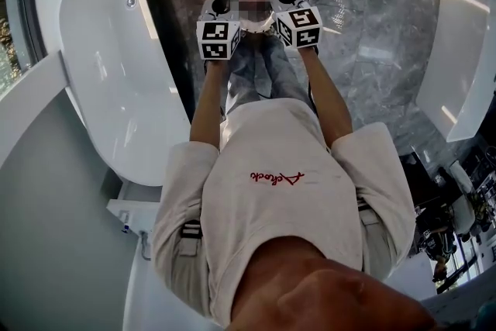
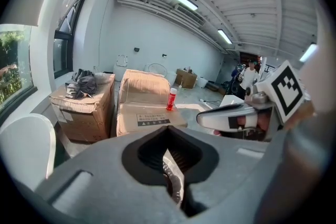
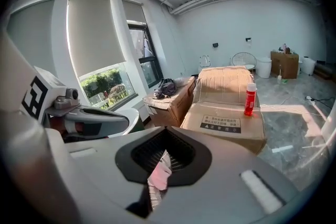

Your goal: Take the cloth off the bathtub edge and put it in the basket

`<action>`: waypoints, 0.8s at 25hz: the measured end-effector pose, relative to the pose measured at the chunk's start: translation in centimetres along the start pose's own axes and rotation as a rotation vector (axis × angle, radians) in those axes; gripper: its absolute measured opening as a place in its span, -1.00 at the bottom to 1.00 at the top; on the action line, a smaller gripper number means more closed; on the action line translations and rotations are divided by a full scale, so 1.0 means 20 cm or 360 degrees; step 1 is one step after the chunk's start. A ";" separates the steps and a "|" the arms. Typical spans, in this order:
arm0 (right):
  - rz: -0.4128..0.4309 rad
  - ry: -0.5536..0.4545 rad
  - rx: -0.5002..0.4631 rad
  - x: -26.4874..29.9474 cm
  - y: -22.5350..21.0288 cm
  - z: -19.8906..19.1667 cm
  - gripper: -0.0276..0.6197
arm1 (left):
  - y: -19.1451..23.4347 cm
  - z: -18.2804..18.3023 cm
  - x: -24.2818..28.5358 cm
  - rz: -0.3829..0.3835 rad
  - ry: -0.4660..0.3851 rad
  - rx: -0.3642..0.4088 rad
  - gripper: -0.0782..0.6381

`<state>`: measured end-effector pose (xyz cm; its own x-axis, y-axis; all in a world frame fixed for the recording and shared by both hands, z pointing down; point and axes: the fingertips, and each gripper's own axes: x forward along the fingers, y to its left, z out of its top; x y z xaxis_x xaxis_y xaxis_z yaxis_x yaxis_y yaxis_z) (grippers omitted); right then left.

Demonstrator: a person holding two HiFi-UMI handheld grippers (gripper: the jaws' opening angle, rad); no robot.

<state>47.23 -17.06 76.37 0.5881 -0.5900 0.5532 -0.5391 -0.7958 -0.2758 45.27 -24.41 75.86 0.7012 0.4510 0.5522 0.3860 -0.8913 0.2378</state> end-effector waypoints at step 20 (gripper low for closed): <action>-0.0054 -0.0555 -0.0231 -0.42 0.08 0.92 -0.90 | -0.18 0.98 -0.27 -0.0033 -0.0488 0.0277 -0.78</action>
<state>52.54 -15.96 56.80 0.7637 -0.5942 0.2524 -0.5806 -0.8031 -0.1338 51.83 -22.76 56.24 0.8293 0.4855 0.2766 0.4801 -0.8724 0.0919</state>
